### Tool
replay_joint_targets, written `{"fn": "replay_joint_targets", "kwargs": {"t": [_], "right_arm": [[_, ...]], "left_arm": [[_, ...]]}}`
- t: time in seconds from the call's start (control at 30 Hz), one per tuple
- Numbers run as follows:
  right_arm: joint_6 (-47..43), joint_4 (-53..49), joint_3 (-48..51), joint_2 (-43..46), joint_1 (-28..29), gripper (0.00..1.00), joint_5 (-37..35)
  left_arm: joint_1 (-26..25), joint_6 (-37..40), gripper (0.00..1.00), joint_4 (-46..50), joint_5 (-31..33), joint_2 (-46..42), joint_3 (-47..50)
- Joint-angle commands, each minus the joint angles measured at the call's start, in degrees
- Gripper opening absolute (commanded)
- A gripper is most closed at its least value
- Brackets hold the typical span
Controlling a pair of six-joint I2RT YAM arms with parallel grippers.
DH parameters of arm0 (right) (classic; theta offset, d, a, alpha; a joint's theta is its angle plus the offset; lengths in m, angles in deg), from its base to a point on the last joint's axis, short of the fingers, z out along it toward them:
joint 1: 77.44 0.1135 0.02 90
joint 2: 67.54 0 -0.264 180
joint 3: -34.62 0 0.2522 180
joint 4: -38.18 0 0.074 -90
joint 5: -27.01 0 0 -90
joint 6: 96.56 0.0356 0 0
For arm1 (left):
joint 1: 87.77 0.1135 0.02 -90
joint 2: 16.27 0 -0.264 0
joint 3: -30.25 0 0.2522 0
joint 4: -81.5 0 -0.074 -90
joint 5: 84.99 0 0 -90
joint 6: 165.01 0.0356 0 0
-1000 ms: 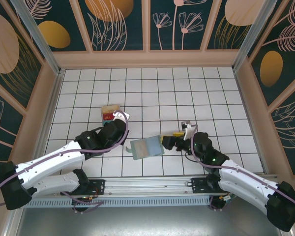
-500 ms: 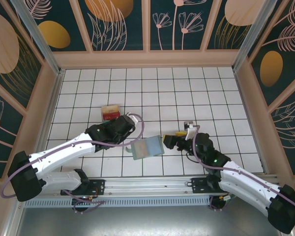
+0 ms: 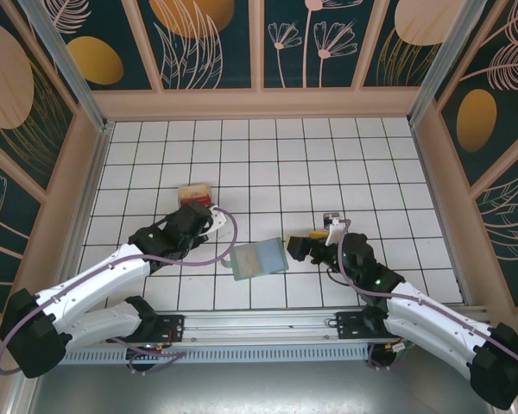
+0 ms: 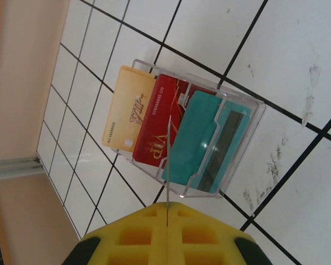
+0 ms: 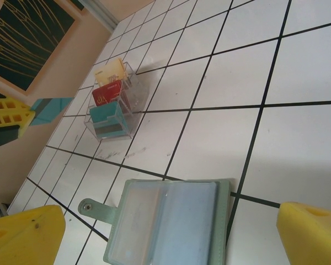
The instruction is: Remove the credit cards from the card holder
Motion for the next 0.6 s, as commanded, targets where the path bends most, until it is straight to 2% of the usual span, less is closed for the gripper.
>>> {"fn": "replay_joint_targets", "kwargs": {"t": [0.0,0.57], "right_arm": [[0.39,-0.15,-0.44,-0.25,0.55,0.99,-1.36],[0.12,-0.45,-0.64,-0.21,0.51,0.99,-0.83]], "left_arm": [[1.55,6.63,0.0,-3.26,-1.93,1.91,1.33],[4.25,11.48,0.0,-8.74,-3.65,8.95,0.84]]}}
